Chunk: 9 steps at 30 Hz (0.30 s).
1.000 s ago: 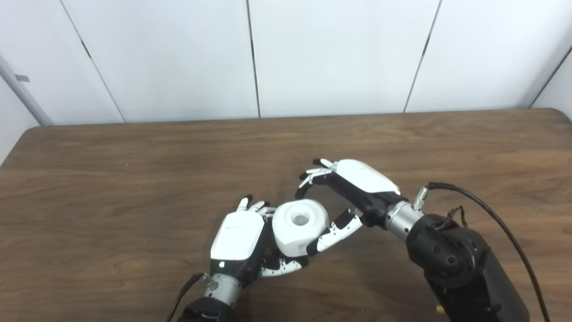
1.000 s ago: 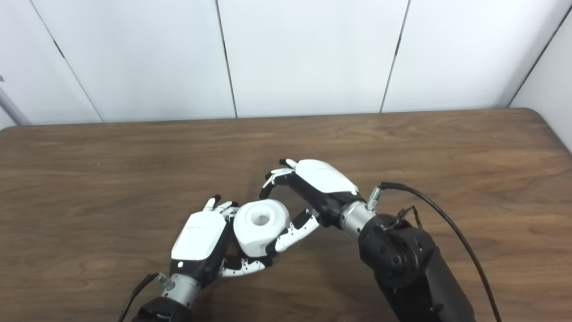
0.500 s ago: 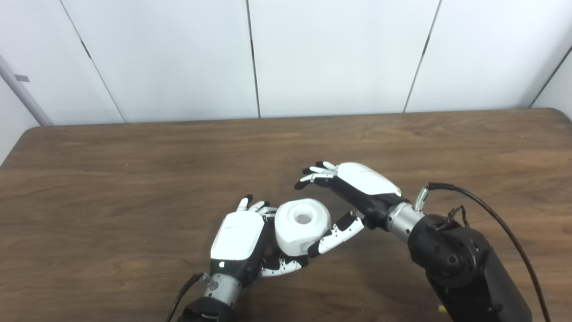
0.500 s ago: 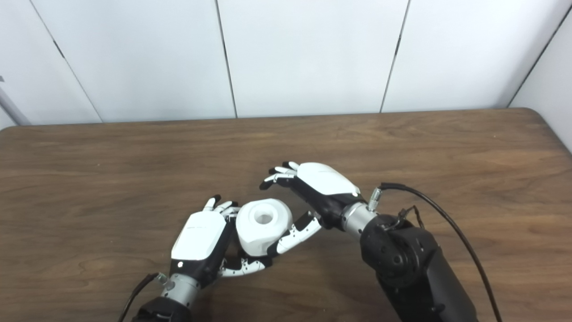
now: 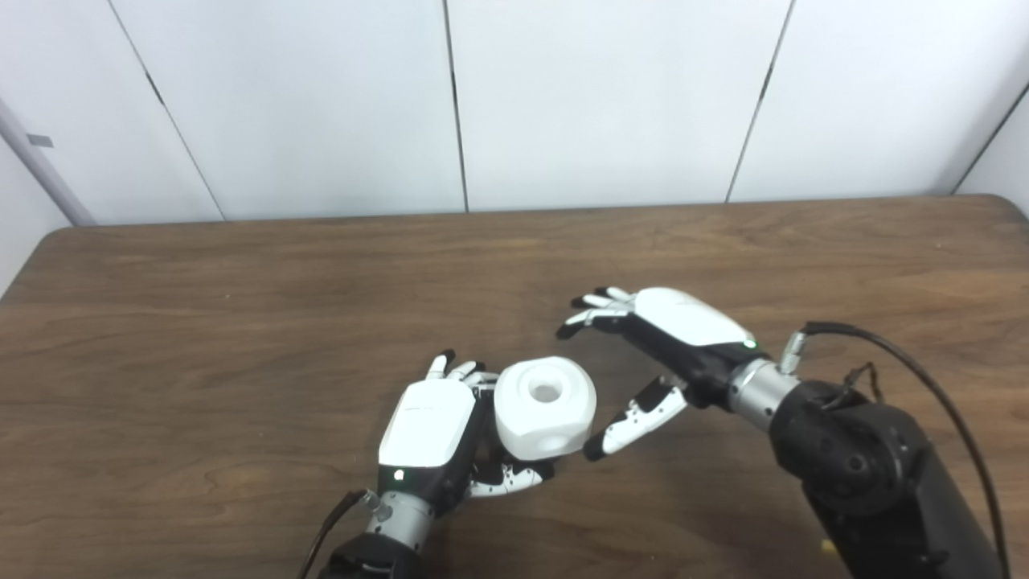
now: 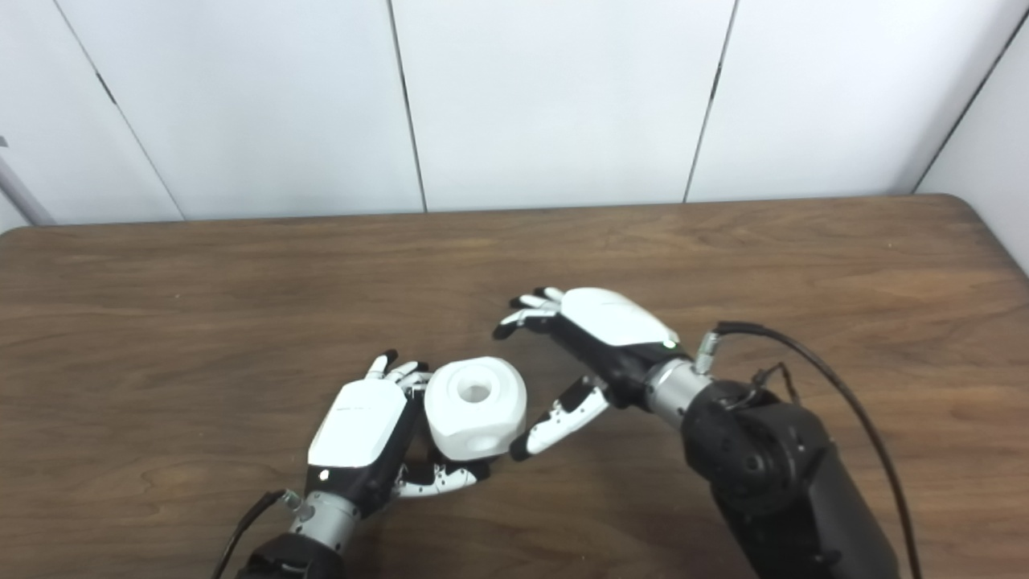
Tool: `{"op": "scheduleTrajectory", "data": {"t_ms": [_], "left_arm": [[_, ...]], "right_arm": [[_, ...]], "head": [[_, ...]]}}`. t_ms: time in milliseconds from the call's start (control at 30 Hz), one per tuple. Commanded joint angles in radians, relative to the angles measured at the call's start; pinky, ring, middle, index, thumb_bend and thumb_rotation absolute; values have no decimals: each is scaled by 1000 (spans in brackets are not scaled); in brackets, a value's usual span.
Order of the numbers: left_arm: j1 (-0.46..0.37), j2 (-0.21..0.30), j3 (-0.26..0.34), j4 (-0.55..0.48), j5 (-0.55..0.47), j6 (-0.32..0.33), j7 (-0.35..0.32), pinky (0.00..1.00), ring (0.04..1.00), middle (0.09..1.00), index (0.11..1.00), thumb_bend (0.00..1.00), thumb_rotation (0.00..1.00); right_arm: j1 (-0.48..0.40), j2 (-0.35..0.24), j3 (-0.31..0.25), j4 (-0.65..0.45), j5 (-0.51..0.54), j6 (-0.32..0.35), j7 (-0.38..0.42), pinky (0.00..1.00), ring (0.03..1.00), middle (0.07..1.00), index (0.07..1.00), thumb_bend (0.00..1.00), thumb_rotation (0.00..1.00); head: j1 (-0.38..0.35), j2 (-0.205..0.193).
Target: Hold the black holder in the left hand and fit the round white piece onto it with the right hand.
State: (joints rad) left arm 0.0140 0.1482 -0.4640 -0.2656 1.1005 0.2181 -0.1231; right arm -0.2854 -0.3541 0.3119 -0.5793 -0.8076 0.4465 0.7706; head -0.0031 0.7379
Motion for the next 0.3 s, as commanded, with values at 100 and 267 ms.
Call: {"op": "scheduleTrajectory", "data": {"t_ms": [100, 267], "left_arm": [[10, 11, -11, 24, -1, -12, -31, 1000, 883, 775, 486, 520, 48], [11, 13, -9, 20, -2, -13, -31, 1000, 882, 774, 486, 521, 48]], "right_arm": [[-20, -30, -33, -66, 16, 6, 14, 1000, 1000, 955, 829, 1000, 426], [-8, -41, -57, -94, 28, 11, 23, 1000, 1000, 956, 843, 1000, 418]], "head": [[-2, 1], [-3, 2]]}}
